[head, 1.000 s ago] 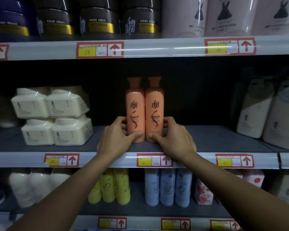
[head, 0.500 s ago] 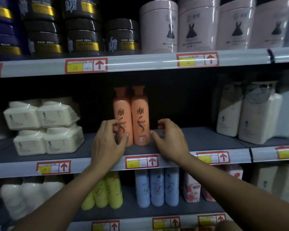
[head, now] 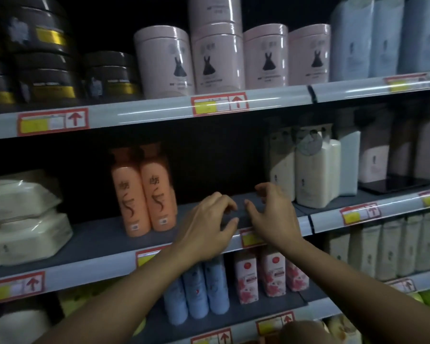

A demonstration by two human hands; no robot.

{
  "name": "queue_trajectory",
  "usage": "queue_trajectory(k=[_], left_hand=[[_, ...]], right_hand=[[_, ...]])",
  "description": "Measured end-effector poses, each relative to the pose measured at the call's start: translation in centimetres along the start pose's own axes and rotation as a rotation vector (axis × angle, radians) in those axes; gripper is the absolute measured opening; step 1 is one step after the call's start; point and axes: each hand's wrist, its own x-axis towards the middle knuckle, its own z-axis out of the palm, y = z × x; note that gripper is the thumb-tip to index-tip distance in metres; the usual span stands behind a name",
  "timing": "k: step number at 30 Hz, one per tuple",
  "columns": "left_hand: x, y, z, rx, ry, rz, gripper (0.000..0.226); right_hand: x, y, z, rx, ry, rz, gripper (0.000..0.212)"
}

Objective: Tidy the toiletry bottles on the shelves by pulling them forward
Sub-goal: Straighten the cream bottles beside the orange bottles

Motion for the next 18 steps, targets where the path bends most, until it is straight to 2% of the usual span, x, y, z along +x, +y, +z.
queue_trajectory(k=[4,10,18], left_hand=[[4.0,1.7,2.9,-0.144,-0.087,-0.115,0.028],[10.3,2.5,7.4,-0.242,-0.154,-0.334,0.054],[17.0,0.9,13.6,-0.569,-0.178,-0.541,0.097]], right_hand=[[0.5,3.5,-2.8,-0.044,0.1,0.067,0.05],[1.8,8.5,-6.0,-0.052,0.301,0.164,0.062],[3.6,12.5,-6.5,-0.032,0.285,0.229,0.079]])
